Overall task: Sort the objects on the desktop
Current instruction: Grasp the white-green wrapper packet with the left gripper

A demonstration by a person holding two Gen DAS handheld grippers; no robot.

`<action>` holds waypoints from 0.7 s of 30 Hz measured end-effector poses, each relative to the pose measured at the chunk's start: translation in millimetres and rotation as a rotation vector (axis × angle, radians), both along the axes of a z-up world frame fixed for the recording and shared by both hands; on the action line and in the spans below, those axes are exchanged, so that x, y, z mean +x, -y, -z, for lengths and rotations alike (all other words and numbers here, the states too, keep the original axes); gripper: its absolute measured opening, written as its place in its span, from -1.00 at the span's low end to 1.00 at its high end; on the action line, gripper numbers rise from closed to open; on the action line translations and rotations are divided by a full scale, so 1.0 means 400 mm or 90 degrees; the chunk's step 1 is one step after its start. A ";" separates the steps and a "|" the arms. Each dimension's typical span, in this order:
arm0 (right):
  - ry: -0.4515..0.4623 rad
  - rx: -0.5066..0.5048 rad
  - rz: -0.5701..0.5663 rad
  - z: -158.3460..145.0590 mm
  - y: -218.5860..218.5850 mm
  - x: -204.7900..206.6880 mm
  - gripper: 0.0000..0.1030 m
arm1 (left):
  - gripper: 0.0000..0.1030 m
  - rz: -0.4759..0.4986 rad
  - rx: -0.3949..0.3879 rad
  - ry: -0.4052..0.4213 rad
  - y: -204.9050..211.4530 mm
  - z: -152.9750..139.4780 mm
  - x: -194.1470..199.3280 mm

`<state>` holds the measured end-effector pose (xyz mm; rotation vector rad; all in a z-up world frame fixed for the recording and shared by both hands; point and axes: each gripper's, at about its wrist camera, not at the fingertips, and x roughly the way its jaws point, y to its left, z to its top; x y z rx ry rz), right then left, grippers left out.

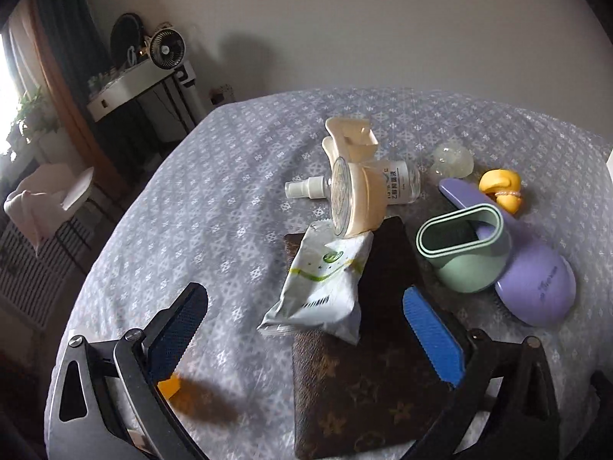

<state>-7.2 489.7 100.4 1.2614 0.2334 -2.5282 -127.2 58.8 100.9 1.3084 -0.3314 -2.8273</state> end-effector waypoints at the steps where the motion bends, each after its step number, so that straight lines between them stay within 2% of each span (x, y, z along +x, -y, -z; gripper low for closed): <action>1: -0.001 -0.001 0.000 0.000 -0.001 0.000 1.00 | 0.99 -0.005 0.013 0.010 0.003 0.009 -0.021; 2: -0.001 -0.001 0.000 0.000 -0.001 0.000 1.00 | 0.98 -0.010 0.033 0.020 0.010 0.018 -0.038; 3: -0.001 -0.001 0.000 -0.001 -0.001 0.000 1.00 | 0.83 -0.017 0.057 0.026 0.019 0.024 -0.051; 4: -0.001 -0.002 0.000 -0.001 -0.002 -0.001 1.00 | 0.38 -0.021 0.081 0.029 0.029 0.026 -0.059; 5: -0.001 -0.001 0.000 -0.001 -0.002 -0.001 1.00 | 0.09 -0.027 0.095 0.036 0.038 0.029 -0.065; 6: -0.001 -0.001 0.000 -0.001 -0.002 0.000 1.00 | -0.11 -0.034 0.102 0.047 0.045 0.034 -0.069; 8: -0.001 -0.001 0.000 -0.001 -0.003 0.000 1.00 | -0.31 -0.028 0.110 0.047 0.058 0.034 -0.062; 11: -0.001 -0.001 -0.001 -0.001 -0.003 0.000 1.00 | -0.44 -0.016 0.093 0.044 0.063 0.021 -0.032; 14: -0.001 -0.001 -0.001 -0.001 -0.003 0.000 1.00 | -0.59 0.015 0.119 0.023 0.063 -0.030 0.026; 21: -0.001 0.000 -0.001 -0.001 -0.003 0.001 1.00 | -0.63 0.152 0.122 -0.046 -0.053 -0.250 0.148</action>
